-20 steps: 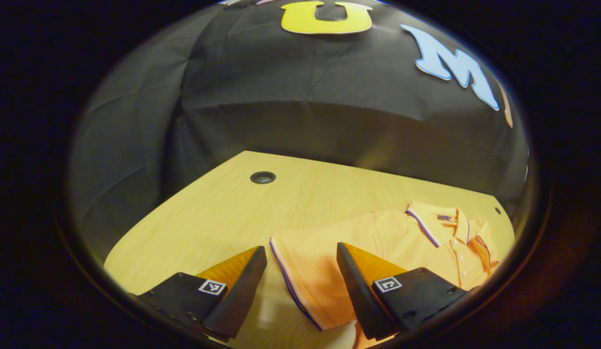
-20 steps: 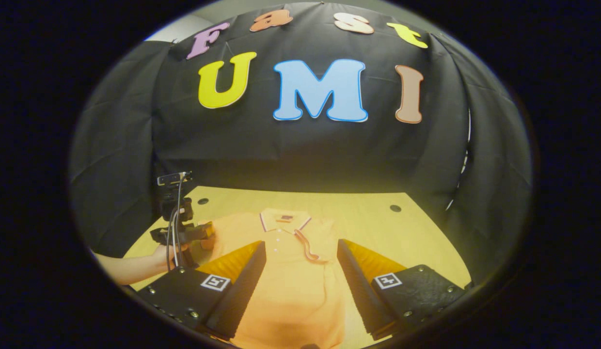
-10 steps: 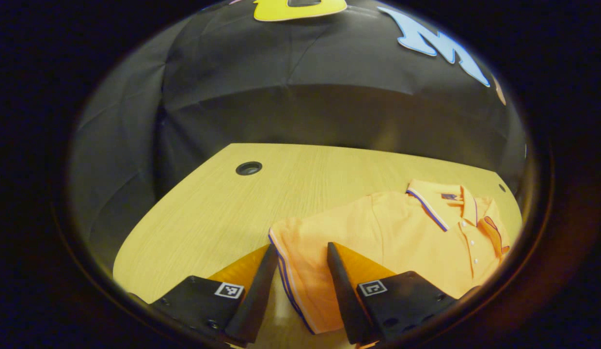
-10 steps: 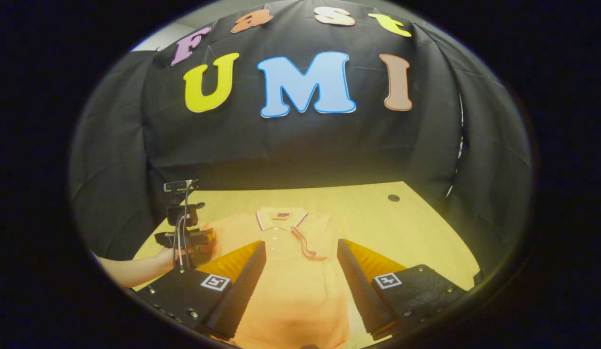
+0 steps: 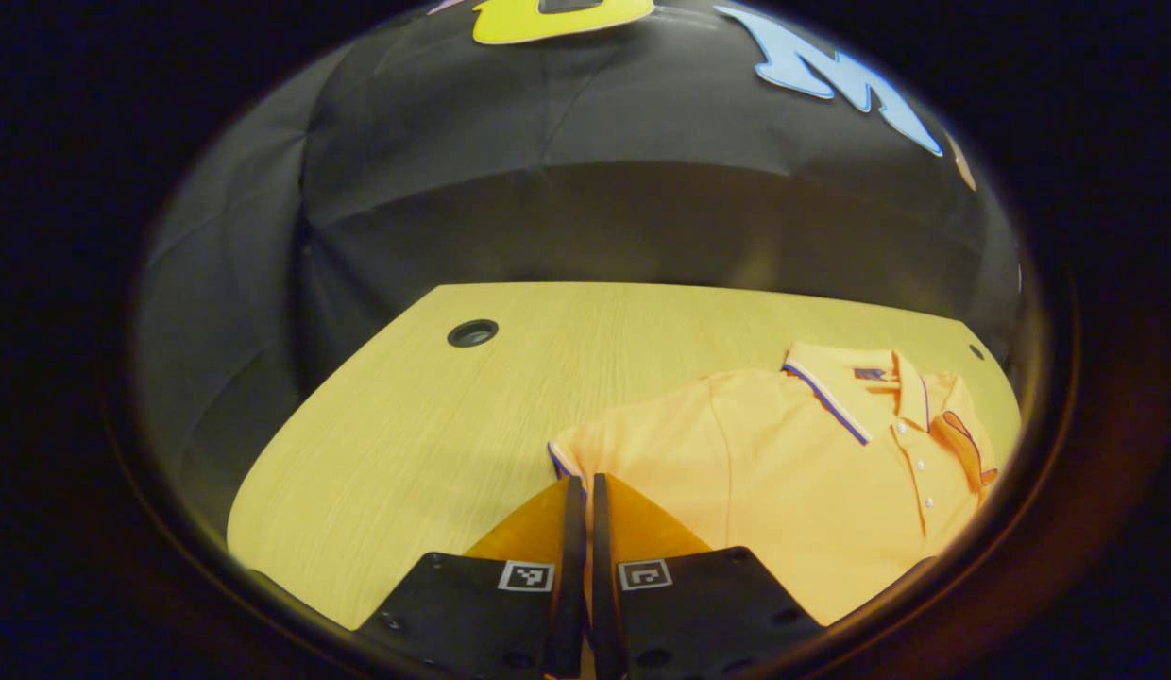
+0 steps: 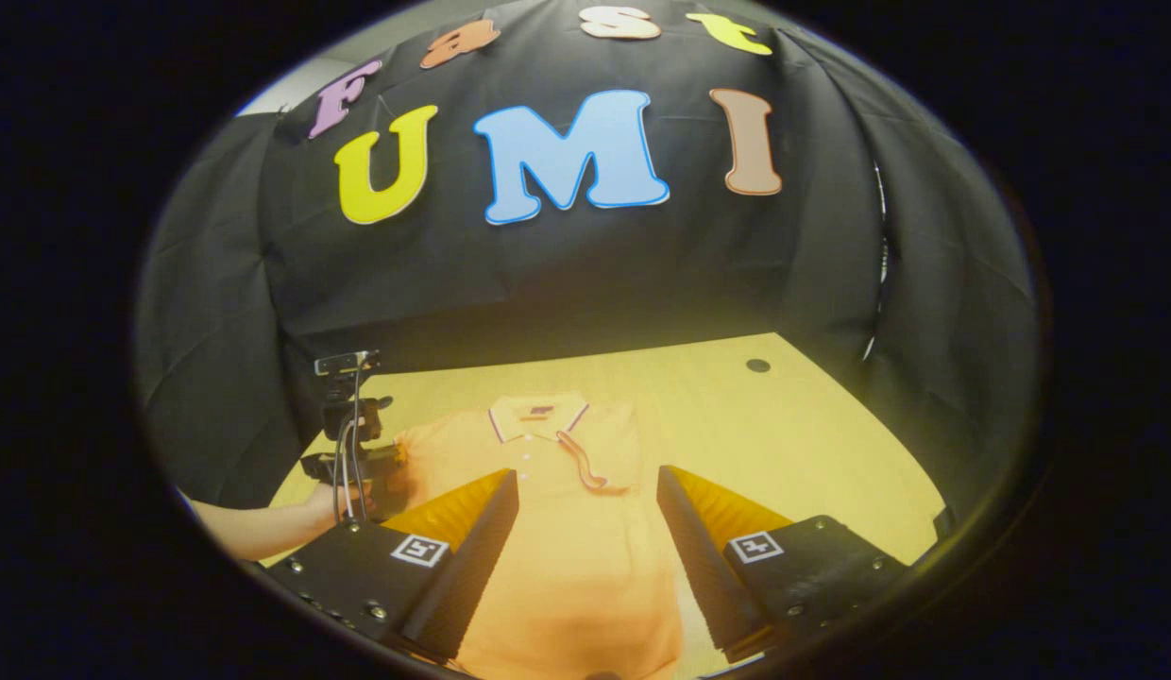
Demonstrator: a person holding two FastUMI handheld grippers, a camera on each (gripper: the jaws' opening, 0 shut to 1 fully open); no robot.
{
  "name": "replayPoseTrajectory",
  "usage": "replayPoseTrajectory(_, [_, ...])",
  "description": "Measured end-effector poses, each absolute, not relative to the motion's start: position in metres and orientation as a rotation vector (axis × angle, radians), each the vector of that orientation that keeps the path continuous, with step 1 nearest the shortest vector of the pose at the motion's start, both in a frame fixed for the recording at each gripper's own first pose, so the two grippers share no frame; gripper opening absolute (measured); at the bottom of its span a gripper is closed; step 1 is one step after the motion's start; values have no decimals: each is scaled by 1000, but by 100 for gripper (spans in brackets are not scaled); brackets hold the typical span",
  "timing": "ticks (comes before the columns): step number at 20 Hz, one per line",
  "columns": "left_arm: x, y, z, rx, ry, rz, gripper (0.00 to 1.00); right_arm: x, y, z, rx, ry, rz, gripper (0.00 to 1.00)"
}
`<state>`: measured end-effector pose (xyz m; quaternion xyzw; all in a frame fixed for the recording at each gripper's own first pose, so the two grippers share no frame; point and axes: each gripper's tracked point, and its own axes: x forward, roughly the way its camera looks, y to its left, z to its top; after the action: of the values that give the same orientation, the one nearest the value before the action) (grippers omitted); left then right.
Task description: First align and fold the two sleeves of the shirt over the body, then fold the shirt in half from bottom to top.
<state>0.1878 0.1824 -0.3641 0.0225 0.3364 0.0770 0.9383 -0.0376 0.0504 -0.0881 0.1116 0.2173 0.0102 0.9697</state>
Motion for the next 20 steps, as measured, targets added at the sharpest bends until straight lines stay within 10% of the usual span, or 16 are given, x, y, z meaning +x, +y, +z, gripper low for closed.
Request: replayPoseTrajectory(20, [207,65,-317,138,614,-91,11,-46,57,-96,262,433,-93,93])
